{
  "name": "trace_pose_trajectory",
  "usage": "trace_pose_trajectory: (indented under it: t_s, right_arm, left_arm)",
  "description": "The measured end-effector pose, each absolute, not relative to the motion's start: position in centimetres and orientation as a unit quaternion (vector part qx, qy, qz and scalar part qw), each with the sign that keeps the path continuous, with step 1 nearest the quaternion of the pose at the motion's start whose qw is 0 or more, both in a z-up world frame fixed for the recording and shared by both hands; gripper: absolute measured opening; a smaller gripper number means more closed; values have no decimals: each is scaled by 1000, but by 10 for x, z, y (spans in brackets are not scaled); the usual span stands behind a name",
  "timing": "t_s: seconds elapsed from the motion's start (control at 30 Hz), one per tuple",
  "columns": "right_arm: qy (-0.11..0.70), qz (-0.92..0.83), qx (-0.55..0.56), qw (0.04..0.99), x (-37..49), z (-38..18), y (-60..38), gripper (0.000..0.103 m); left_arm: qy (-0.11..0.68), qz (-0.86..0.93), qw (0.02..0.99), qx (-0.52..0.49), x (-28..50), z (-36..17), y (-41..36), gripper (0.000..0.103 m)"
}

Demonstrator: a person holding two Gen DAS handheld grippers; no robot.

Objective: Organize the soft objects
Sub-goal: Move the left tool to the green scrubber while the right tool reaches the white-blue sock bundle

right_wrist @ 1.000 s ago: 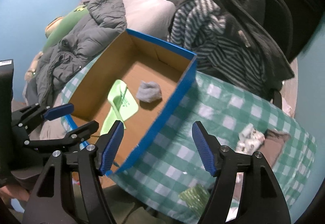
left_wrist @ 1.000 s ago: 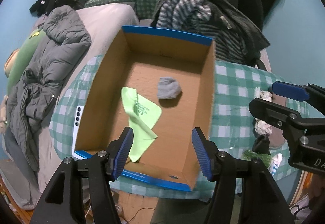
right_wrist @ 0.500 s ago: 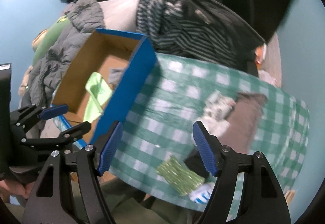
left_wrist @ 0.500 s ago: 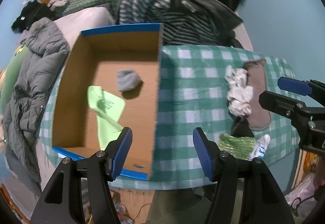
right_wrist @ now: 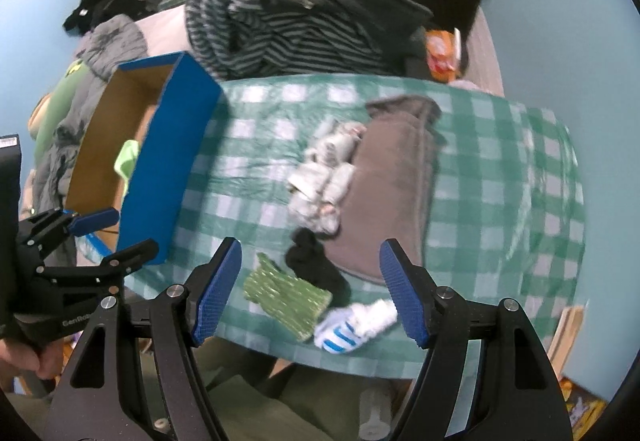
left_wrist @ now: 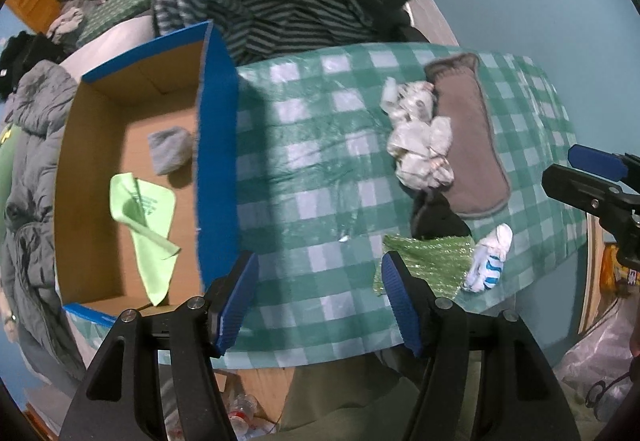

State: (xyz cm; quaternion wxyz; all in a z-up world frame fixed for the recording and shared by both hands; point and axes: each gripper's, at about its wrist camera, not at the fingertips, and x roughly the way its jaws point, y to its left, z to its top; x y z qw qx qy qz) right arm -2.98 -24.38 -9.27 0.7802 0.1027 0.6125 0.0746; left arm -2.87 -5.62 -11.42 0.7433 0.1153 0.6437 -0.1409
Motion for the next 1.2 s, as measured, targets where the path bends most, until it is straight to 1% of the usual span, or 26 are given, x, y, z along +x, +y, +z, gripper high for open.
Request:
trace_pose_trajectory:
  t_s: [0.3,0.6,0.87,1.2]
  right_arm:
    - [638,43,135,757,-55,-125,-265,72]
    - [668,19,175,723,-74,-172,-279,72]
    - [683,12,198,703,-85,-199,-285,73]
    - [702,11,226,676,-90,-230,-282,73]
  left_arm:
    - [661,-158,723,125,-29,-134,-79,67]
    - [680,-149,709,115,-33,-160,-93,67]
    - [690,-148,700,113,-42,-182,-107,67]
    - [704,-127,690,110,-47,-203,-108,67]
